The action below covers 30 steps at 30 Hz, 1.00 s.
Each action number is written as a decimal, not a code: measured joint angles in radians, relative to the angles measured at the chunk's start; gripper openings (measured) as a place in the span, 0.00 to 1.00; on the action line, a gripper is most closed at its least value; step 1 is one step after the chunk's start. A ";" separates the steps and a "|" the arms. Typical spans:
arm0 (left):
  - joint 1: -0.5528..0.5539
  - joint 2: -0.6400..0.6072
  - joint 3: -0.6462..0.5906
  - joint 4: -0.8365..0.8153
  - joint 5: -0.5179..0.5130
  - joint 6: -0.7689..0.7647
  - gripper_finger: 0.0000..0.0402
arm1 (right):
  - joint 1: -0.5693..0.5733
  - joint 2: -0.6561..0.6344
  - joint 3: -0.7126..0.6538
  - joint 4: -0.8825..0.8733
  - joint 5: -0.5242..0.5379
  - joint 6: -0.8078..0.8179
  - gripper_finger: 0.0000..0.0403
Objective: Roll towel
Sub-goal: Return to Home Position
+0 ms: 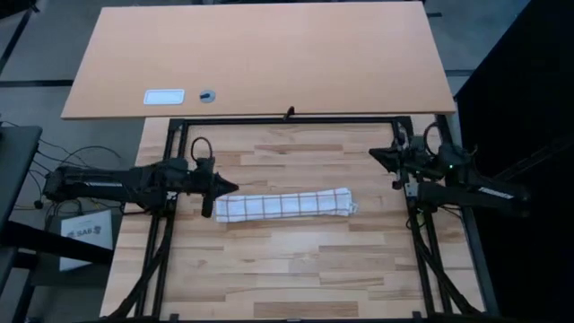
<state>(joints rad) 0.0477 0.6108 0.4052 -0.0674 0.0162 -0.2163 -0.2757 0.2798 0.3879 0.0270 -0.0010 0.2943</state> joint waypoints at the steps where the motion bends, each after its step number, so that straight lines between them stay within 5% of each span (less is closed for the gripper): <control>1: -0.003 -0.014 -0.032 0.040 -0.006 -0.010 0.00 | -0.002 -0.022 -0.027 0.010 0.000 0.013 0.00; 14: -0.028 -0.243 -0.234 0.194 0.002 -0.048 0.00 | 0.001 -0.271 -0.281 0.153 -0.019 0.048 0.00; 30: -0.028 -0.439 -0.353 0.199 0.002 -0.095 0.00 | 0.008 -0.276 -0.380 0.233 -0.056 -0.033 0.00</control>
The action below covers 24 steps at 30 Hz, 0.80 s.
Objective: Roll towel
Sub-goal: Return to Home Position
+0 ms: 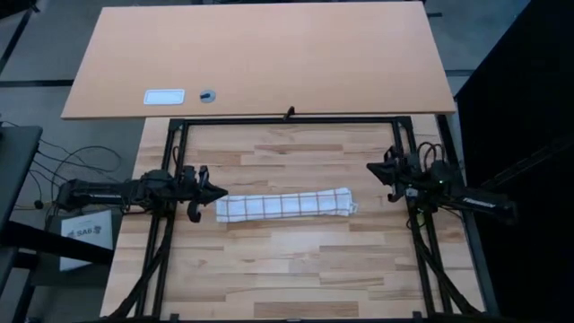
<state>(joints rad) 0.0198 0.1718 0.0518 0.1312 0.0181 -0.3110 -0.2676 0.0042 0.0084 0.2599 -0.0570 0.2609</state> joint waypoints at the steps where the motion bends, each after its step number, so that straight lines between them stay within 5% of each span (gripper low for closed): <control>1: 0.000 -0.013 -0.008 0.001 0.001 -0.004 0.00 | 0.002 0.001 0.001 -0.032 0.000 0.000 0.00; 12: -0.002 -0.157 -0.040 -0.107 0.030 0.130 0.00 | 0.006 0.001 0.001 -0.240 0.005 -0.054 0.00; 24: -0.002 -0.168 -0.042 -0.117 0.030 0.177 0.00 | -0.030 0.003 0.002 -0.246 0.018 -0.090 0.00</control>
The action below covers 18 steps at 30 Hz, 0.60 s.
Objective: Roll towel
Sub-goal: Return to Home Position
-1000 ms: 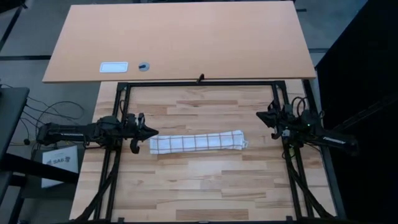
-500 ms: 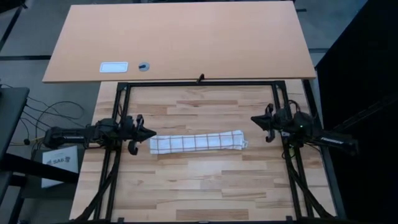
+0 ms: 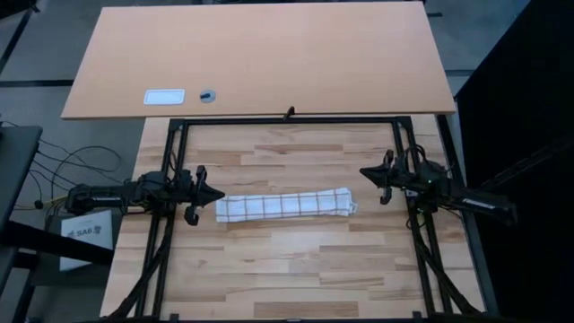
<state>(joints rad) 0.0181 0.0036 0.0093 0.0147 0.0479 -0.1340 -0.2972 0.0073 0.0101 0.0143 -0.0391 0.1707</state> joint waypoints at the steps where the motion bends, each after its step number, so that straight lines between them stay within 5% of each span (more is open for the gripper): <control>1: 0.000 0.000 0.000 0.000 -0.001 0.003 0.00 | -0.003 0.004 0.000 -0.001 0.002 0.001 0.00; 18: 0.000 0.002 -0.002 -0.002 -0.005 -0.051 0.00 | 0.139 0.026 0.000 -0.003 -0.005 -0.068 0.00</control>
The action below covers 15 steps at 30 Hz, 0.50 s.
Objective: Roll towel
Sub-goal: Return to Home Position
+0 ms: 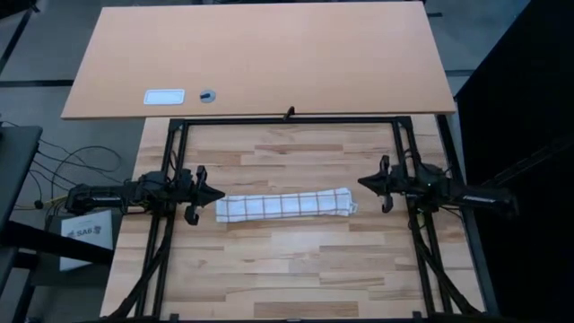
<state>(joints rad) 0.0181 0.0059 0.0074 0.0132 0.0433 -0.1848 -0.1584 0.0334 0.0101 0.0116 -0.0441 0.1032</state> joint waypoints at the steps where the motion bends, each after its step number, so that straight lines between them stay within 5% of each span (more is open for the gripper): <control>1: 0.000 0.000 0.000 0.000 0.000 0.001 0.00 | 0.019 0.000 0.000 0.000 -0.003 0.000 0.00; 15: 0.000 0.000 0.000 0.000 0.000 0.004 0.00 | 0.109 0.000 0.000 0.000 -0.007 0.000 0.00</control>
<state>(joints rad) 0.0181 0.0059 0.0071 0.0129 0.0433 -0.1808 -0.0490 0.0334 0.0101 0.0116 -0.0513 0.1036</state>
